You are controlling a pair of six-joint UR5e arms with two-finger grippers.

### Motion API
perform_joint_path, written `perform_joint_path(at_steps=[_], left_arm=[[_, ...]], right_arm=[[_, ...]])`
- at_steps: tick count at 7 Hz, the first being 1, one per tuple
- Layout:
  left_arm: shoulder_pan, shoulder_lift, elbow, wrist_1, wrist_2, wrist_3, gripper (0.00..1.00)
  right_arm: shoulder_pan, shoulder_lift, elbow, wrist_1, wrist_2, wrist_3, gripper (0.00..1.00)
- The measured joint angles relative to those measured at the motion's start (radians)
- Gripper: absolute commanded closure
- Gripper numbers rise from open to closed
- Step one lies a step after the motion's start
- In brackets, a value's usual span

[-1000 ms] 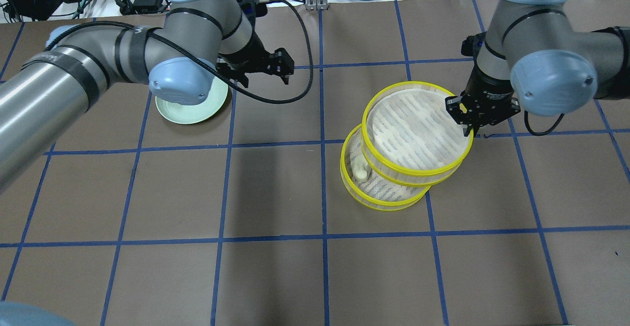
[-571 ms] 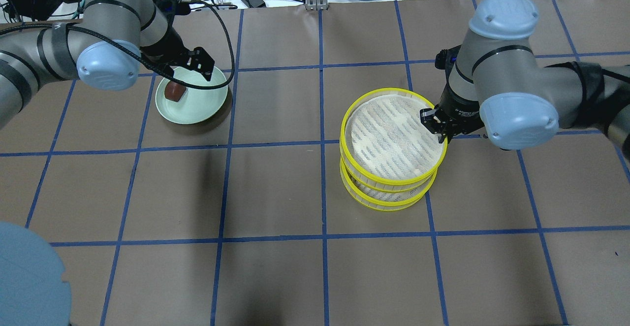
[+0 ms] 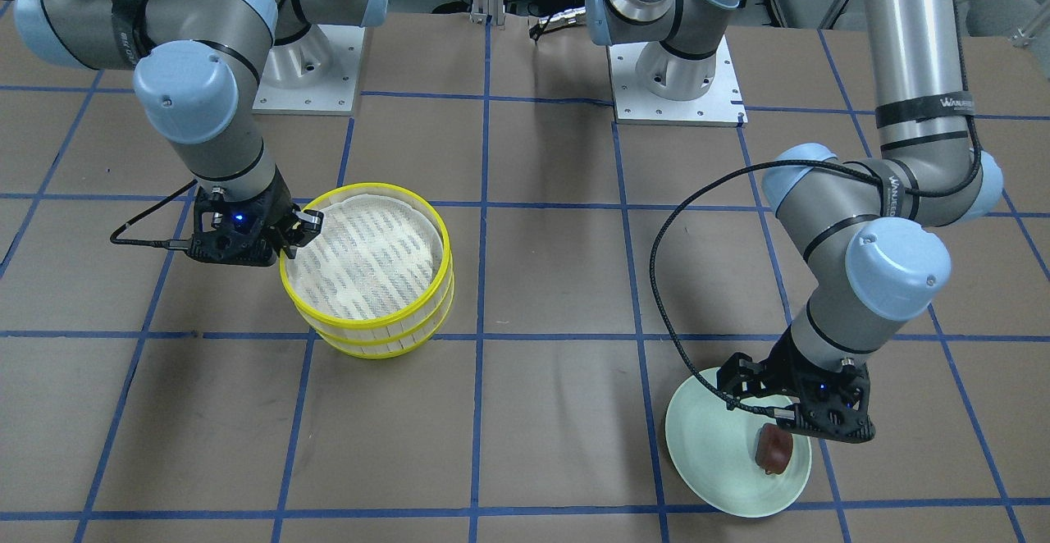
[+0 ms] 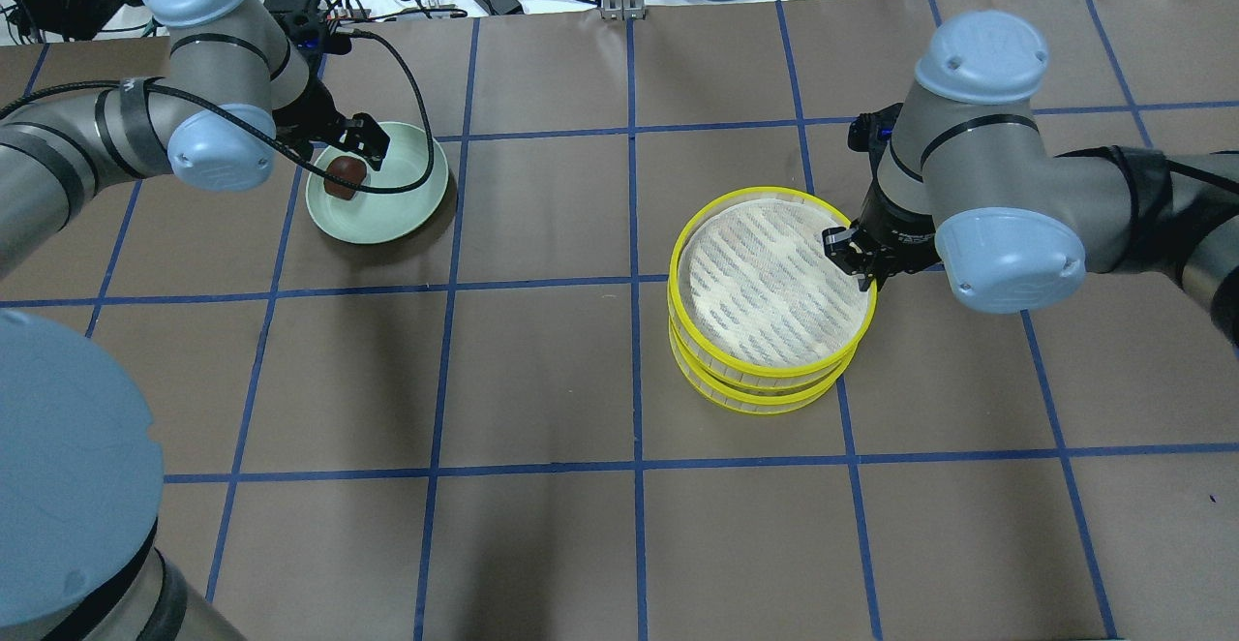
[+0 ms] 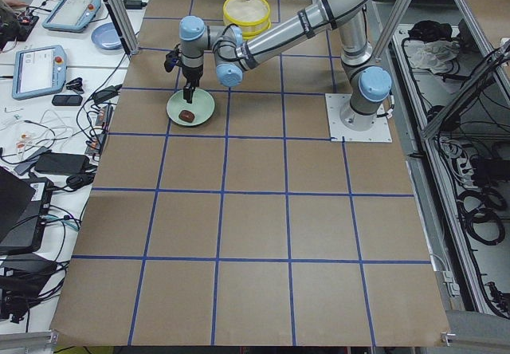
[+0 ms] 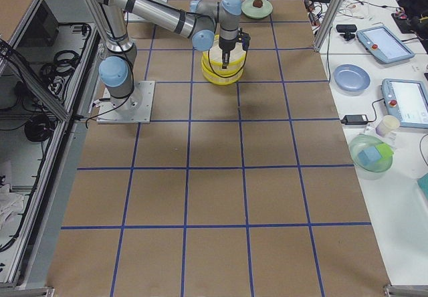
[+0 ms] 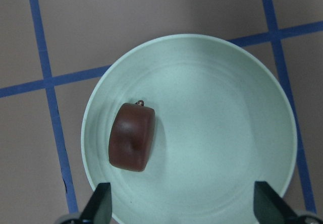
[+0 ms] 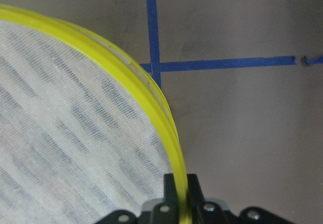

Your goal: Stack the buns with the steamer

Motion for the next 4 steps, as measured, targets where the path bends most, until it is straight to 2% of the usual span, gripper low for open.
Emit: perform_joint_path(at_steps=[3, 4], left_arm=[[0.029, -0.087, 0.003, 0.097, -0.006, 0.064, 0.02], [0.032, -0.1, 0.003, 0.104, -0.009, 0.079, 0.4]], right_arm=[[0.0, 0.007, 0.006, 0.003, -0.007, -0.002, 1.0], [0.0, 0.01, 0.007, 0.004, -0.008, -0.002, 1.0]])
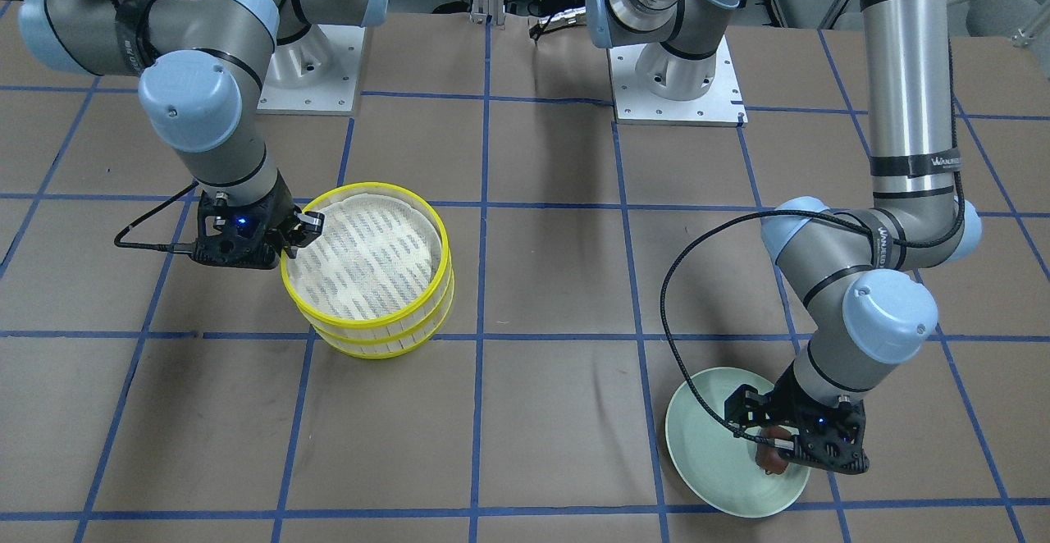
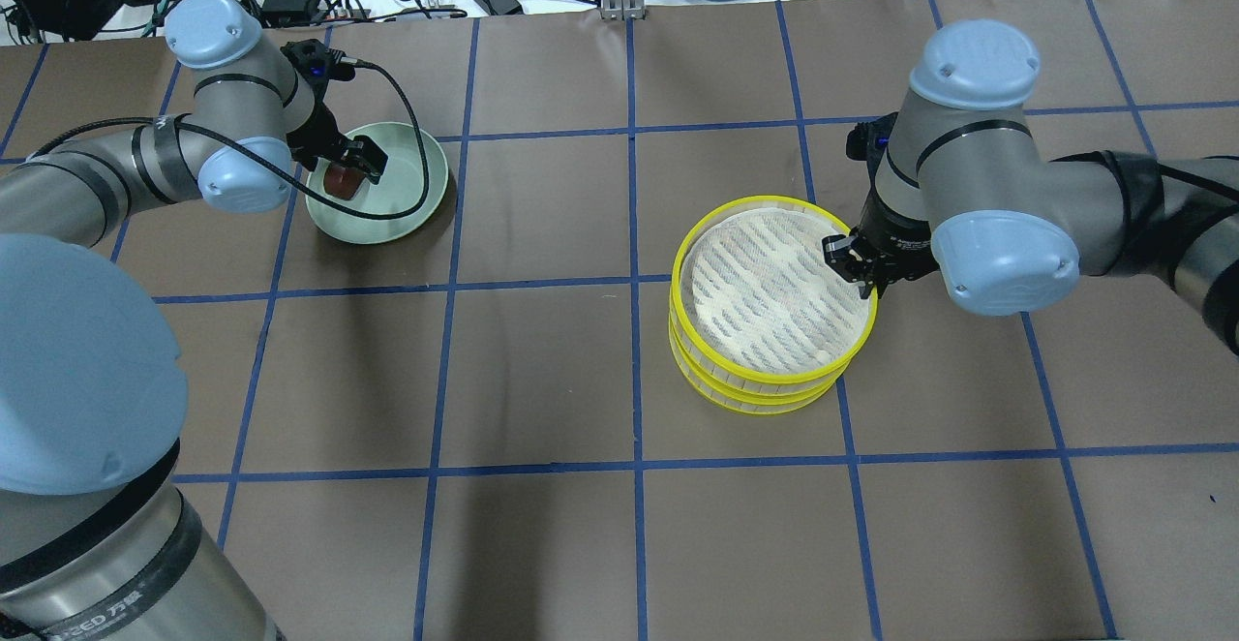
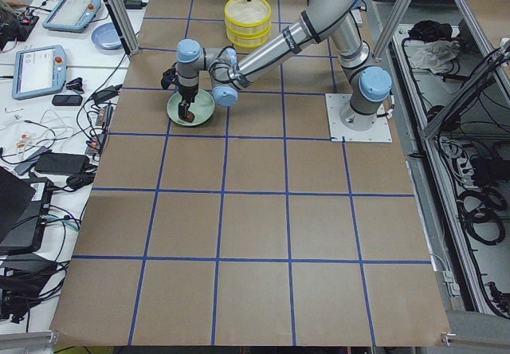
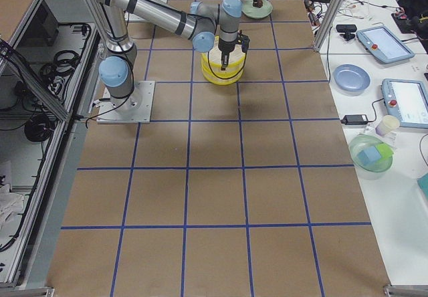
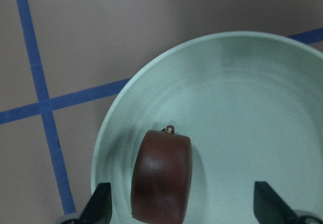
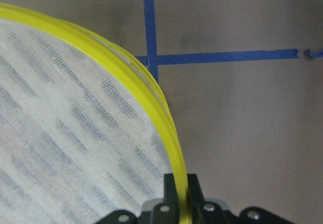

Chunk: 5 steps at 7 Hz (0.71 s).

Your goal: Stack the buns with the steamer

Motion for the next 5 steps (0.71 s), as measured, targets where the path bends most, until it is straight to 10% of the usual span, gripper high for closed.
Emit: perform_joint_path(at_steps=[1, 2, 3, 5], left_arm=[[0.001, -0.01, -0.001, 0.001, -0.002, 0.005, 0.89], [0.001, -0.016, -0.002, 0.0, -0.002, 0.002, 1.0], [0.001, -0.017, -0.003, -0.002, -0.001, -0.009, 1.0], [-0.005, 0.005, 0.001, -0.017, -0.001, -0.06, 1.0]], right_arm=[[0.0, 0.005, 0.001, 0.001, 0.0, 0.001, 1.0], [0.0, 0.007, 0.001, 0.014, 0.0, 0.002, 0.85], [0.0, 0.008, 0.001, 0.04, 0.001, 0.004, 0.01], [0.0, 0.006, -0.02, 0.066, 0.002, 0.017, 0.0]])
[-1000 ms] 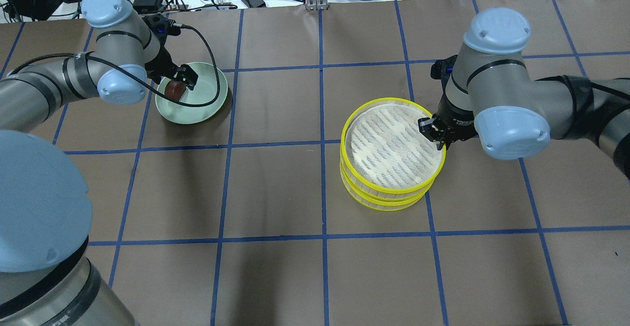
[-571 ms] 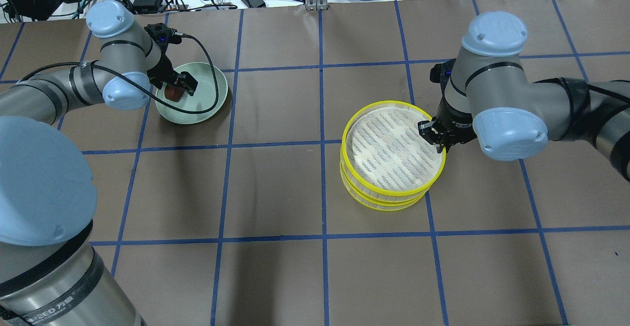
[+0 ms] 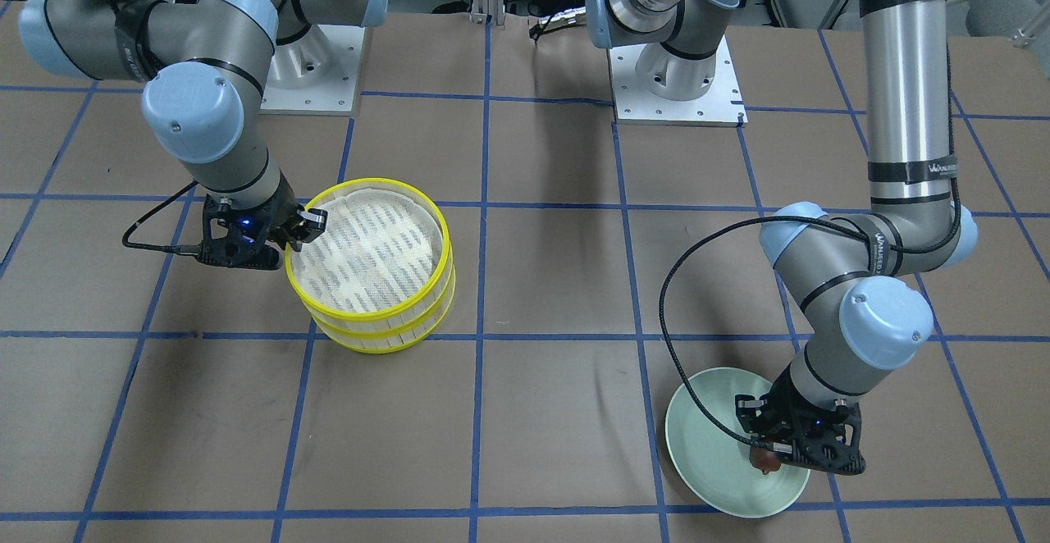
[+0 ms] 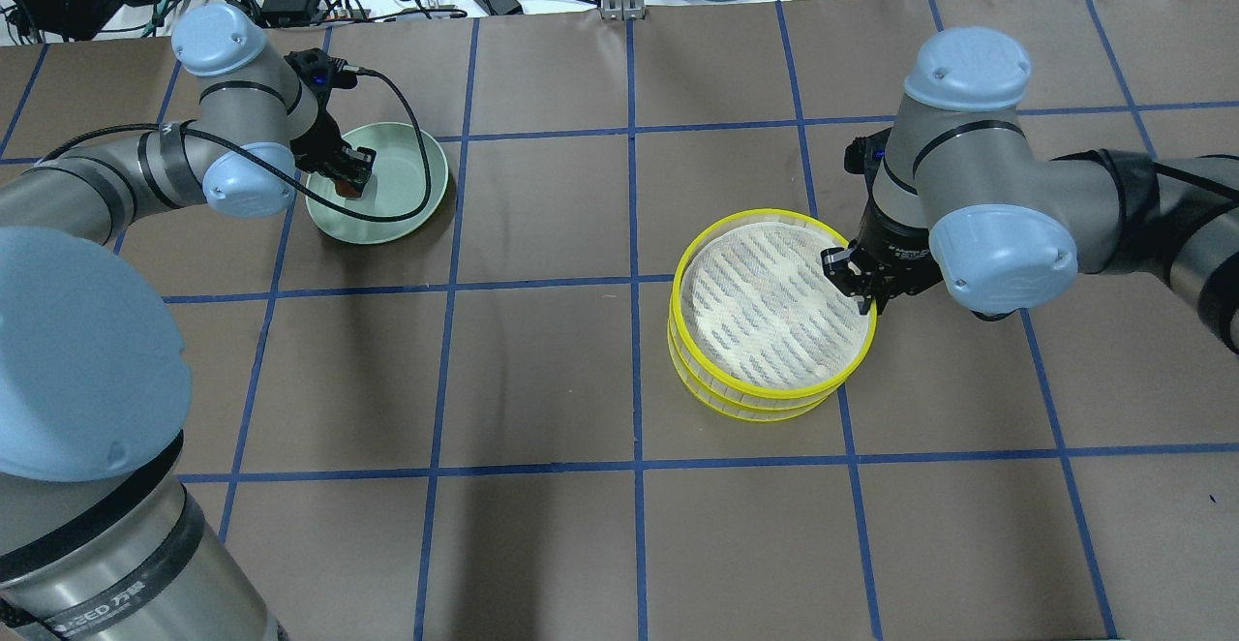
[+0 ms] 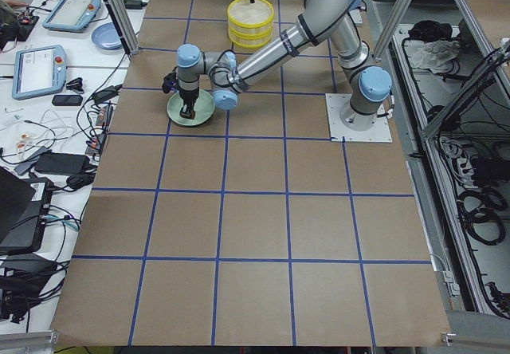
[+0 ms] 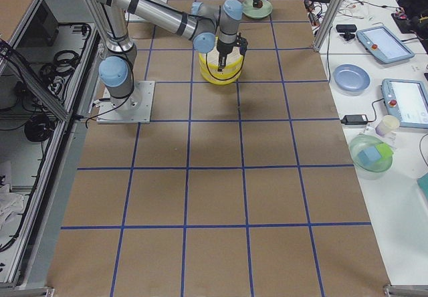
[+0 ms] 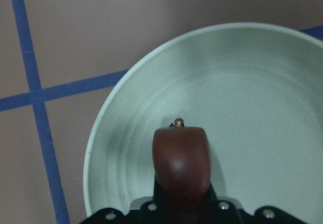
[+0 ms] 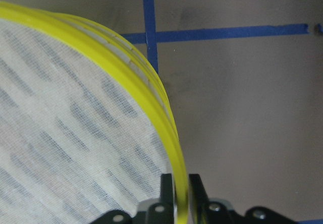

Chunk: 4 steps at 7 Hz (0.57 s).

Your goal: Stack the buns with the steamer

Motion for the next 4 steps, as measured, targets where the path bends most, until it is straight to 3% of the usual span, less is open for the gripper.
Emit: perform_joint_path(at_steps=[2, 4], left_arm=[[-0.063, 0.075, 0.013, -0.064, -0.014, -0.189, 1.0], [-0.209, 0.171, 0.015, -0.112, -0.075, -0.458, 1.0]], right_arm=[[0.0, -0.011, -0.113, 0.072, 0.013, 0.009, 0.0], [0.0, -0.033, -0.317, 0.228, 0.057, 0.013, 0.0]])
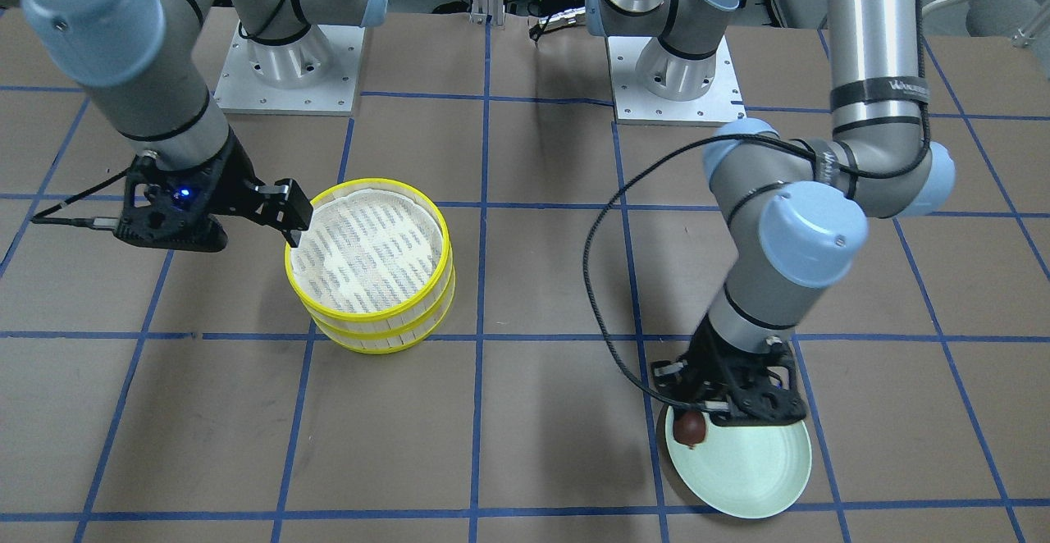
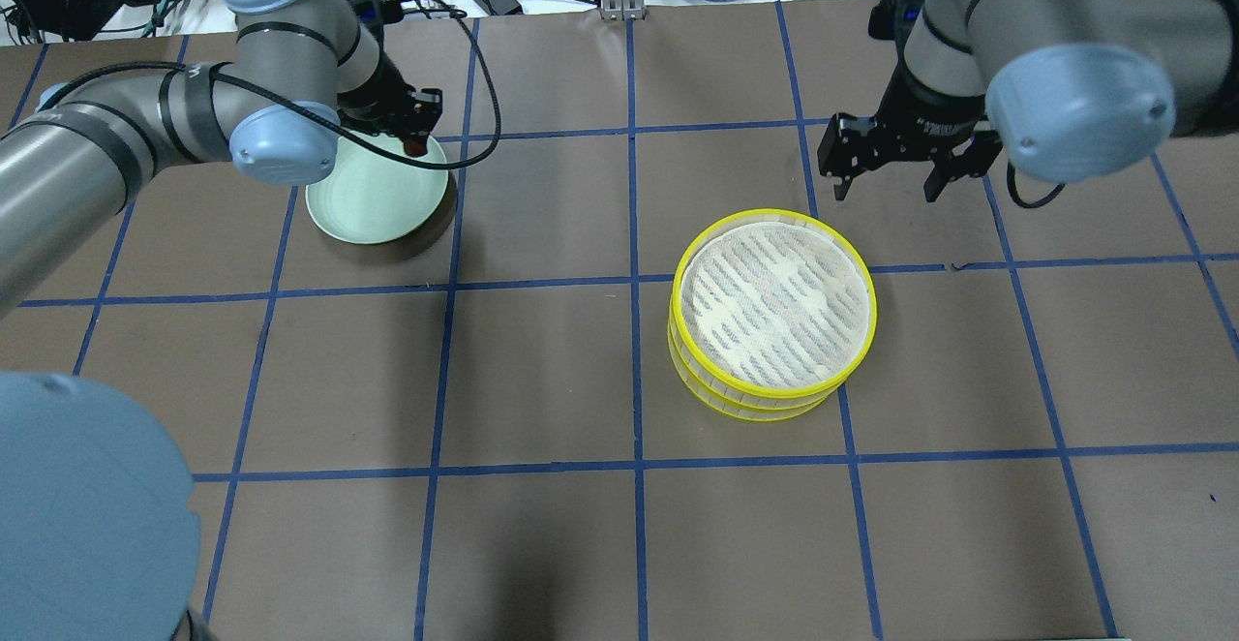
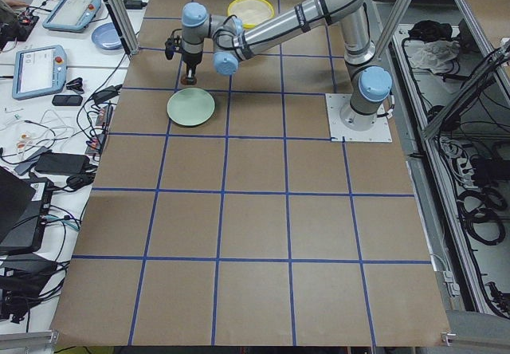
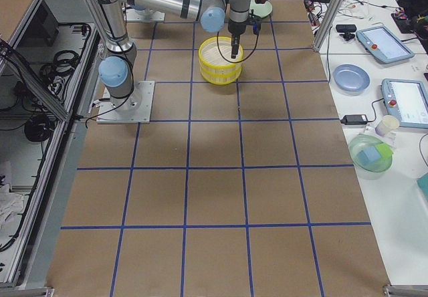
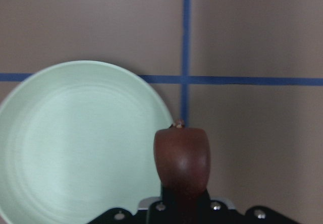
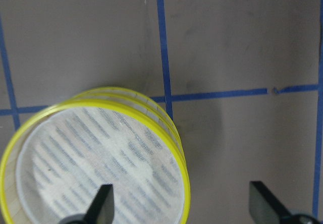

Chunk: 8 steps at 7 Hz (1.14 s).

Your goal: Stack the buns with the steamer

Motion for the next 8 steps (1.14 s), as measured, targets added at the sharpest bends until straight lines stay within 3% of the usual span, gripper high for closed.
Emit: perform_joint_path(at_steps=[3, 5, 6, 7, 8], left_arm=[[-0.284, 0.072, -0.014, -0.015, -0.102, -0.388, 1.0], [-0.424, 0.082, -0.038, -0.017, -0.169, -0.542, 1.0], [-0.454, 0.083, -0.056, -0.018, -0.184, -0.562, 0.82], [-0.465, 0.083, -0.075, -0.019, -0.186, -0.565, 0.73], [-0.467, 0.083, -0.088, -0.024, -0.181, -0.561, 0.05]], right_arm=[[0.002, -0.039, -0.246, 0.207, 0.013, 0.008, 0.0], [0.007, -0.07, -0.271, 0.254, 0.008, 0.009, 0.0], [0.011, -0.078, -0.261, 0.263, 0.01, 0.008, 0.0], [0.013, -0.083, -0.251, 0.267, 0.007, 0.007, 0.0], [0.014, -0.085, -0.245, 0.269, 0.005, 0.006, 0.0]])
